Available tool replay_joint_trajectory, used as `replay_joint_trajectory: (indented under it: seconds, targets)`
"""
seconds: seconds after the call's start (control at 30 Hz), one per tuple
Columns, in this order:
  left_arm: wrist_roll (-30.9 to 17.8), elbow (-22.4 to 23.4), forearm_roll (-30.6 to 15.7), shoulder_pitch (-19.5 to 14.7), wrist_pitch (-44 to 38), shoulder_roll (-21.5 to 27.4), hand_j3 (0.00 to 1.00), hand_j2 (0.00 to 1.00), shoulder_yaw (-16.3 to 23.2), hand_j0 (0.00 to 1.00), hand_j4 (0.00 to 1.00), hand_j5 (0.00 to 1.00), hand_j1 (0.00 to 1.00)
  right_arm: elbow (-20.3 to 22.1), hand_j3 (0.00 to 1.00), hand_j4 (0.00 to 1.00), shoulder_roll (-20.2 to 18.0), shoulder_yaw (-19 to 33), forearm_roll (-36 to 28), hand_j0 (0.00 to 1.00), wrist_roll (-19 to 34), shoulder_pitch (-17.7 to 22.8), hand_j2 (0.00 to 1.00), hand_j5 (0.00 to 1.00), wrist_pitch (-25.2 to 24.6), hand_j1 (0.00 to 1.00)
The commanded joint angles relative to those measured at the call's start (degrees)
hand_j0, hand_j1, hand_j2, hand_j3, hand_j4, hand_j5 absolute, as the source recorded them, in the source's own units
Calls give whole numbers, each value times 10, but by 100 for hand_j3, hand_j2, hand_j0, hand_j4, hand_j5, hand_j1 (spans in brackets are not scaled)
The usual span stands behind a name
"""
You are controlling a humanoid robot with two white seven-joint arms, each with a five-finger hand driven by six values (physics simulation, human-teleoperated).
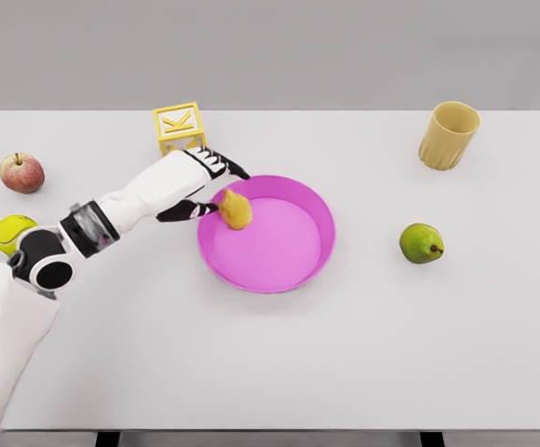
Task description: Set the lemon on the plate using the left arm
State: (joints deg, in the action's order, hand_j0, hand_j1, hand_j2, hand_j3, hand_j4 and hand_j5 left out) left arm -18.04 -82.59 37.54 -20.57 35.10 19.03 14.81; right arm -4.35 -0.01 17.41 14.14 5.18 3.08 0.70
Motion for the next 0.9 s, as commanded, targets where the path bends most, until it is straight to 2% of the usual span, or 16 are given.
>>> replay_joint_trajectory:
  seconds: [0.0,0.1,0.17,0.23,0.4,0.53,0.7,0.87]
  targets:
    - [1,-10,-5,0,-1,0,81,81,-2,81,81,81,81,0,100,100,0,0,0,100,0,0,100,100,0,100]
    - [0,-24,-5,3,-1,2,85,85,-5,85,85,85,85,0,100,100,0,0,0,100,0,0,100,100,0,100]
    - [0,-29,-7,1,-1,7,100,100,-12,100,100,100,100,0,100,100,0,0,0,100,0,0,100,100,0,100]
    - [0,-29,-27,1,-1,27,100,100,-36,100,100,100,100,0,100,100,0,0,-1,100,0,0,100,100,0,100]
    - [-5,-28,-129,26,-1,168,100,100,-37,100,100,100,100,0,100,100,0,0,0,100,0,0,100,100,0,100]
    - [-5,1,-143,33,-1,233,100,100,-40,100,100,100,100,0,100,100,0,0,0,100,0,0,100,100,0,100]
    - [-5,24,-143,35,-1,258,100,100,-55,100,100,100,100,0,100,100,0,0,0,100,0,0,100,100,0,100]
    - [-5,23,-142,36,-1,261,100,100,-56,100,100,100,100,0,100,100,0,0,0,100,0,0,100,100,0,100]
